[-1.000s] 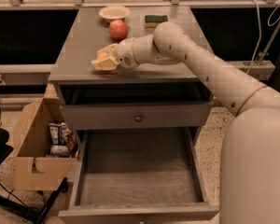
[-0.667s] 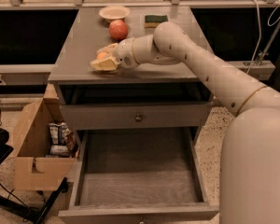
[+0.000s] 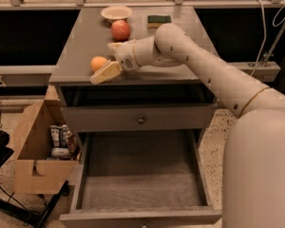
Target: Place orange into middle drawer
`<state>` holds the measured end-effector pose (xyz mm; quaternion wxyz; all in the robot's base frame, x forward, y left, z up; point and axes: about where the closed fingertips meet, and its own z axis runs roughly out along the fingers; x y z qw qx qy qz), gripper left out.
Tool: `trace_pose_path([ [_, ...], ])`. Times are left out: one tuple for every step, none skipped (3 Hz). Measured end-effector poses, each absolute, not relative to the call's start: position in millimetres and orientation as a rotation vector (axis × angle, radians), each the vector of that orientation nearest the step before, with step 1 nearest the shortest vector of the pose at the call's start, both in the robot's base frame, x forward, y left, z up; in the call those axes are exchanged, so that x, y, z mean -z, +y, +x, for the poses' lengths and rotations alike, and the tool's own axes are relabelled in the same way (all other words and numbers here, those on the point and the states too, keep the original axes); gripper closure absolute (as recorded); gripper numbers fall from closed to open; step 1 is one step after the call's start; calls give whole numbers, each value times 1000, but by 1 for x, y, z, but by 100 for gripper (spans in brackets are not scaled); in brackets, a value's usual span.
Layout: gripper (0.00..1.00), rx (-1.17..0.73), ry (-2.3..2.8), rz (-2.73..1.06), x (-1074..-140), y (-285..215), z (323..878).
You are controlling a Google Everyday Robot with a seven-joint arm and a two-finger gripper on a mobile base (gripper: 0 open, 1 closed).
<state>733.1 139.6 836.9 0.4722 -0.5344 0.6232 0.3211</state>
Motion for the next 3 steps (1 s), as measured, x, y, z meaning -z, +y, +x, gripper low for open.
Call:
trace_pose_path([
  [0, -786, 1526, -1308, -837, 140, 733],
  [16, -790, 1524, -1312, -836, 143, 732],
  [39, -795, 1523, -1315, -835, 145, 731],
])
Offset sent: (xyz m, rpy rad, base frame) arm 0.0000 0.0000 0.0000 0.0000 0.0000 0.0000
